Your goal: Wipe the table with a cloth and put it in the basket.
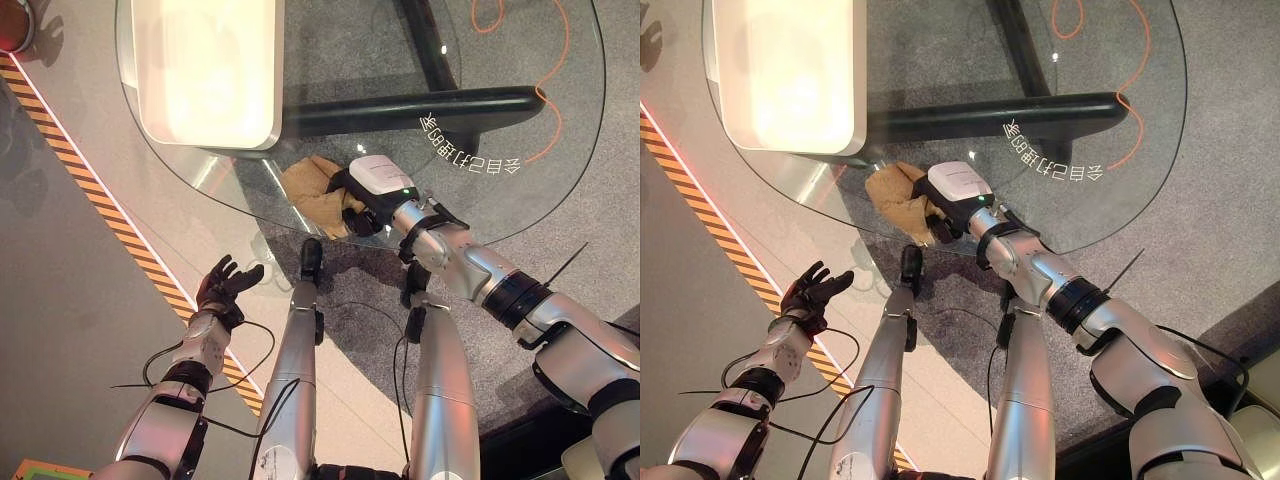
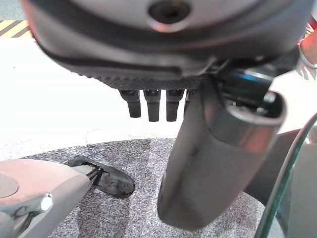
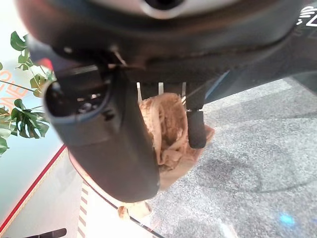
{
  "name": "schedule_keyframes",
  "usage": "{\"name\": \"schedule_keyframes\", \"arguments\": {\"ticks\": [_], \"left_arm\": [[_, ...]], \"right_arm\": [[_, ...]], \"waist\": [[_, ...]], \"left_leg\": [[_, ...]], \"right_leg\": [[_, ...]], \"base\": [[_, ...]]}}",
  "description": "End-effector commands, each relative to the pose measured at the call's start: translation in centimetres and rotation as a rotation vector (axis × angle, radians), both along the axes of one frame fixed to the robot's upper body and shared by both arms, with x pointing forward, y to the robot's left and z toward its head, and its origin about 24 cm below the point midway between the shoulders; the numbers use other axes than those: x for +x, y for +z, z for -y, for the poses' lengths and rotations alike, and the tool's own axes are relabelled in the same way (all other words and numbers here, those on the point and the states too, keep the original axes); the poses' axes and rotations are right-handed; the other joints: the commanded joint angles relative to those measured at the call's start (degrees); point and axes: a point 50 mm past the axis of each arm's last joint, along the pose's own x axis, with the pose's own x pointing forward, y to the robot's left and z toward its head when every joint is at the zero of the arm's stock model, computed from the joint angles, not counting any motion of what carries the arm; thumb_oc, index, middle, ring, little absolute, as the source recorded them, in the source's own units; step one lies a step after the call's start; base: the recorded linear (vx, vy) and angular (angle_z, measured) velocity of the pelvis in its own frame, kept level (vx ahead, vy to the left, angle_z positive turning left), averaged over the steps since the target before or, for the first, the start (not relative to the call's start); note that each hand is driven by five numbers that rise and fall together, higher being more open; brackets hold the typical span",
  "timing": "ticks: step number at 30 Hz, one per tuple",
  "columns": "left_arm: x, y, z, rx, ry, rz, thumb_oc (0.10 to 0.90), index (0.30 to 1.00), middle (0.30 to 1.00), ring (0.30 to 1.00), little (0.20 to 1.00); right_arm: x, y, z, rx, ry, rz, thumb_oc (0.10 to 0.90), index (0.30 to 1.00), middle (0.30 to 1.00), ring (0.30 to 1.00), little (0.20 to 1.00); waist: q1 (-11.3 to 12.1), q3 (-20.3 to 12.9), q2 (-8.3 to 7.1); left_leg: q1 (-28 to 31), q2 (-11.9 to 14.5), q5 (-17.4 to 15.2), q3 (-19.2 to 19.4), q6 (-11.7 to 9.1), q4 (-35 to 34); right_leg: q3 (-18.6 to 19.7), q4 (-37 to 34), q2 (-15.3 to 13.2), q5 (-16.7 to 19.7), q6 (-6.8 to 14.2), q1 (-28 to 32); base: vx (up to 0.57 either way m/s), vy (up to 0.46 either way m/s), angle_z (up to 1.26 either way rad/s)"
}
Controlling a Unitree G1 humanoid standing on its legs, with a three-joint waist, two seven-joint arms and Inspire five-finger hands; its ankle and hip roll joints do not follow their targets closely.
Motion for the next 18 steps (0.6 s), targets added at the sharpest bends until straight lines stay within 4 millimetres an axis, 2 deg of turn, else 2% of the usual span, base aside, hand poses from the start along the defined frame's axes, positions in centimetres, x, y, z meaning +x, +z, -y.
{"name": "schedule_keyframes", "arguments": {"ticks": [1,7,10,14,18], "left_arm": [[-0.6,-0.1,-2.0,0.054,0.082,-0.011,0.800,0.900,0.900,0.900,0.900],[-0.6,0.0,-2.1,0.044,0.095,-0.007,0.800,0.900,0.900,0.900,0.900],[-0.7,-0.1,-2.1,0.036,0.110,0.001,0.800,0.900,0.900,0.900,0.900],[-0.7,0.3,-2.7,0.041,0.174,0.025,0.800,0.900,0.900,0.900,0.900],[-1.1,0.7,-4.1,0.031,0.343,0.024,0.800,0.900,0.900,0.900,0.900]], "right_arm": [[-3.0,1.8,-5.1,0.098,0.280,0.093,0.100,0.300,0.300,0.300,0.200],[-2.5,2.1,-4.4,0.144,0.210,0.135,0.100,0.300,0.300,0.300,0.200],[-1.8,2.5,-3.3,0.225,0.130,0.175,0.100,0.300,0.300,0.300,0.200],[-1.4,3.3,-2.4,0.305,0.085,0.209,0.100,0.300,0.300,0.300,0.200],[-1.1,5.0,-1.3,0.425,0.028,0.286,0.100,0.300,0.300,0.300,0.200]], "waist": [[-0.50,-1.08,0.52],[-0.67,-1.08,0.77],[-0.64,-1.08,1.02],[-0.66,-1.08,1.00],[-0.52,-1.08,0.82]], "left_leg": [[-1.43,-6.96,-3.10,5.61,7.10,4.06],[-1.30,-7.01,-3.09,5.65,7.12,4.07],[-1.21,-6.93,-3.06,5.71,7.17,4.06],[-1.35,-6.81,-3.05,5.68,7.19,4.09],[-1.29,-6.76,-3.34,5.44,7.35,4.46]], "right_leg": [[-3.71,-7.59,4.04,4.84,-0.81,1.06],[-3.59,-7.52,3.99,4.92,-0.88,1.00],[-3.53,-7.38,3.86,4.94,-0.90,0.98],[-3.47,-7.24,3.86,4.94,-0.93,0.88],[-3.43,-6.56,3.85,4.72,-1.00,0.82]], "base": [[0.00,0.000,0.00],[0.00,0.000,0.00],[0.00,0.000,0.00],[0.00,0.000,0.00],[0.00,0.000,0.00]]}}
